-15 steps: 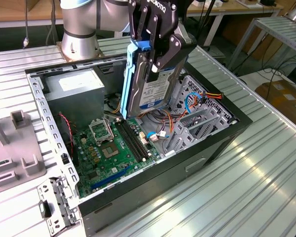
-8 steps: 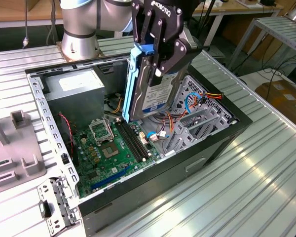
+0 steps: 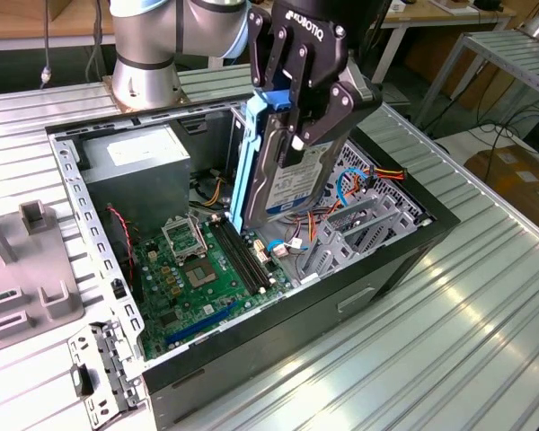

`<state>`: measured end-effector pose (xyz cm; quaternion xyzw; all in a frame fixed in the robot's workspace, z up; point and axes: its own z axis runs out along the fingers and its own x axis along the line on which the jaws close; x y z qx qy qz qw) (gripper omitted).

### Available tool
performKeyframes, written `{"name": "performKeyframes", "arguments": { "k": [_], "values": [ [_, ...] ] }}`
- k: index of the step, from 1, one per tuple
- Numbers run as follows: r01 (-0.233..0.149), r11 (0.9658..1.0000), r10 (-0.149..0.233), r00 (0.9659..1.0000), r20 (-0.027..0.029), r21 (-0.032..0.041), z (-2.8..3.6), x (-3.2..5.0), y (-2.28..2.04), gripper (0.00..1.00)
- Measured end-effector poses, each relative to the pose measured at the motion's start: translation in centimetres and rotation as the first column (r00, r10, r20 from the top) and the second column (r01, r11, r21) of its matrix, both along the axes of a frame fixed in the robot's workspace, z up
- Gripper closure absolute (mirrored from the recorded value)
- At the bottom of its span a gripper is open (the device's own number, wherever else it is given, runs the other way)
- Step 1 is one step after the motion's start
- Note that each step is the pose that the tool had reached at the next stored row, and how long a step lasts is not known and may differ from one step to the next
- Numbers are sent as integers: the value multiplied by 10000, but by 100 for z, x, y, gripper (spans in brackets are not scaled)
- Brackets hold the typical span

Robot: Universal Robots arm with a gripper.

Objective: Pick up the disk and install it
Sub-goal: 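Pick up the disk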

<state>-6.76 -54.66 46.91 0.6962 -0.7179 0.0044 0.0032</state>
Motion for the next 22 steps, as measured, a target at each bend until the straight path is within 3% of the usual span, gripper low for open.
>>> {"name": "performKeyframes", "arguments": {
  "k": [9, 17, 22],
  "values": [
    [1, 10000, -1, 10000, 0, 0, 0, 0, -103, 64],
    [-1, 10000, 1, 10000, 0, -1, 0, 6, -121, 64],
    [1, 10000, -1, 10000, 0, -1, -3, 45, -172, 64]
  ]
}}
